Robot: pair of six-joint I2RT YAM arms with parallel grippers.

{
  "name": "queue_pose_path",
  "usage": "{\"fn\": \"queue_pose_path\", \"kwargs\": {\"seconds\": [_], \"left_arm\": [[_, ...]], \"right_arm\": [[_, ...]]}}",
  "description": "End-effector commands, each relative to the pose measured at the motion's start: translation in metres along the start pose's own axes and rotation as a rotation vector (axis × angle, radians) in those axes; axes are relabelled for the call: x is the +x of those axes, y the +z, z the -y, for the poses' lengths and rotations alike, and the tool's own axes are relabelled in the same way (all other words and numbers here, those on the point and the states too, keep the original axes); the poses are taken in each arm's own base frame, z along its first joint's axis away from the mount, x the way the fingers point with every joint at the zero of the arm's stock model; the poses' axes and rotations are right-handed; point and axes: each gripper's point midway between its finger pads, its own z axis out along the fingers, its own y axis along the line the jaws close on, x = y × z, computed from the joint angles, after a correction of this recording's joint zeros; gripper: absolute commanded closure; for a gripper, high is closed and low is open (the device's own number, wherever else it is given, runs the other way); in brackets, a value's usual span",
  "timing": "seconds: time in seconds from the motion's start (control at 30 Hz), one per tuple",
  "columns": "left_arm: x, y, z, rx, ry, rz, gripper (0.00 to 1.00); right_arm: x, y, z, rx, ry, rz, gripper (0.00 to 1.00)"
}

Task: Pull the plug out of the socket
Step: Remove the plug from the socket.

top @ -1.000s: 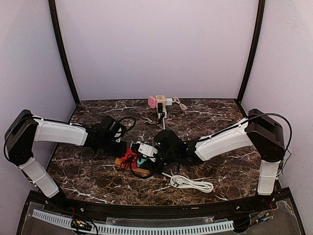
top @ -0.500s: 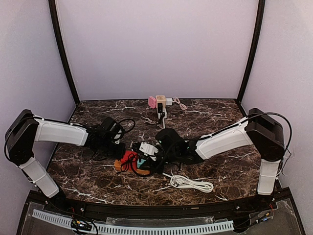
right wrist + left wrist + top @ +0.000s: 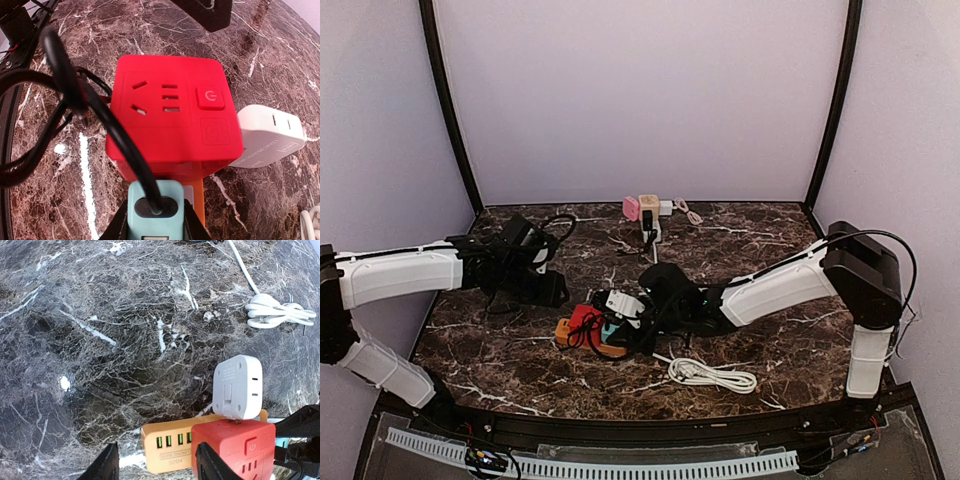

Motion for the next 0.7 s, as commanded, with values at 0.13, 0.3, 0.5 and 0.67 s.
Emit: {"fn": "queue_pose_path", "kwargs": {"seconds": [0.13, 0.3, 0.5, 0.67], "left_arm": [[0.031, -0.01, -0.015, -0.018, 0.048, -0.045, 0.36], [0.037, -0.008, -0.014, 0.004, 0.052, -0.053, 0.36], [0.048, 0.012, -0.009, 0.027, 0.04, -0.109, 0.46], [0.056, 0.025, -0.003, 0.052, 0.029, -0.154, 0.51]], "right_arm": [[0.0, -0.008, -0.003, -0.019, -0.062, 0.013, 1.0], [0.002, -0.008, -0.003, -0.018, -0.057, 0.007, 1.0], [0.0, -0.007, 0.0, -0.008, -0.036, 0.009, 1.0], [-0.003, -0.005, 0.001, -0.004, -0.031, 0.012, 1.0]]}}
